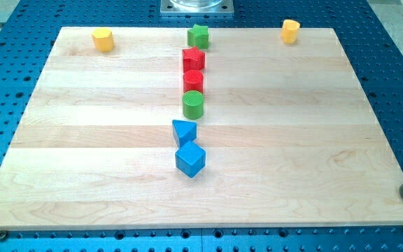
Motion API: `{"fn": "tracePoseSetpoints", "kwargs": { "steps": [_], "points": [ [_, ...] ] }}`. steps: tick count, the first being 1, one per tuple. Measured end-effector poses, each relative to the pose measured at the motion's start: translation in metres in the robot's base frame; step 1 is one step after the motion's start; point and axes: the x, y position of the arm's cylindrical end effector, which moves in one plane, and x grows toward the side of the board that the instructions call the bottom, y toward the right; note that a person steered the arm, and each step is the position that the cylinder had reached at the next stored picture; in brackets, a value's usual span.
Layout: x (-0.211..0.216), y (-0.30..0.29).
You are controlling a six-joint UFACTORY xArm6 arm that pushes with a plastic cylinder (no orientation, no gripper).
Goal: Move the arm slightly to the left
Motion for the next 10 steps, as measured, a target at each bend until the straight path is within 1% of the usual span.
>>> {"fn": "tracePoseSetpoints", "kwargs": {
  "steps": [3,4,6,10],
  "points": [
    [0.000,-0.006],
    [0.000,-0.024],
    [0.000,-0.040],
    [0.001,-0.043]
  ]
}}
